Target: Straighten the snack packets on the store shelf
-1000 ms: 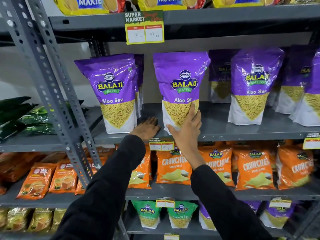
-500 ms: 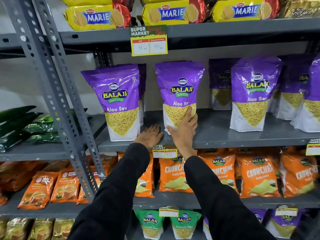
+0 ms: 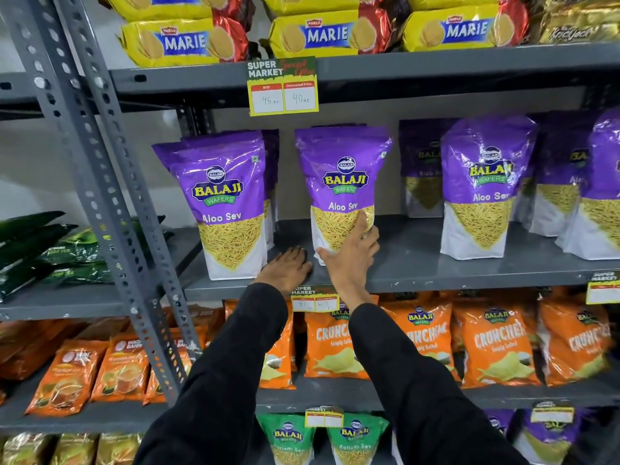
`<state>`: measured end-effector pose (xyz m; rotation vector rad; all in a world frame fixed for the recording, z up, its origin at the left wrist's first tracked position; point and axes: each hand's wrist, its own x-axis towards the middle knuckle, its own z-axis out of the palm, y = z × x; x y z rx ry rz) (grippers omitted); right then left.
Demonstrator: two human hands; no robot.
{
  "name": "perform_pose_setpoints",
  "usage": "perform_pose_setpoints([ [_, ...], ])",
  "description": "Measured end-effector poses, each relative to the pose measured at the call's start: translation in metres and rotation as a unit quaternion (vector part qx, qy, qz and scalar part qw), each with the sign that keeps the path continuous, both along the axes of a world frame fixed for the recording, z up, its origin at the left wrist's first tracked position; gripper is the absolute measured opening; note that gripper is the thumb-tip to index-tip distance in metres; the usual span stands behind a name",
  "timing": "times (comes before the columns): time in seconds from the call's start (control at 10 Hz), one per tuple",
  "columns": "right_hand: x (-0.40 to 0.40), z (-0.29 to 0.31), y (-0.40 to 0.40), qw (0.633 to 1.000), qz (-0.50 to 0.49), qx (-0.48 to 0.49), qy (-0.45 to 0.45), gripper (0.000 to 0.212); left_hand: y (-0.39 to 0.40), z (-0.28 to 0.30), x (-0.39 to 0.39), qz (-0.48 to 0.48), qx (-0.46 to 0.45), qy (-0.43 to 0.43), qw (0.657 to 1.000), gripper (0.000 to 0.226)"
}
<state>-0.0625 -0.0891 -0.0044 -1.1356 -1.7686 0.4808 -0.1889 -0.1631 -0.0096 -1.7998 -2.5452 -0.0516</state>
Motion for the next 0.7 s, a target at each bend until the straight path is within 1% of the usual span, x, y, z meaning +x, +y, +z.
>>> perform_pose_setpoints([
  [0.2,0.000,-0.002,0.004,1.000,0.010,0.005,0.003,0.119,0.001,-0.003,-0.003,0.007,0.006,-0.008,1.000,0.063],
  [0.5,0.005,-0.001,0.005,0.999,0.030,0.001,0.013,0.119,-0.001,0.001,0.002,0.002,-0.005,0.013,1.000,0.062],
  [0.6,0.005,0.000,0.007,0.998,0.049,-0.005,0.037,0.123,-0.003,0.003,0.004,0.004,0.022,-0.025,0.999,0.063],
  [0.7,0.012,-0.009,-0.001,0.994,0.070,-0.001,0.081,0.132,-0.006,0.000,0.003,-0.004,0.107,-0.038,0.994,0.064],
])
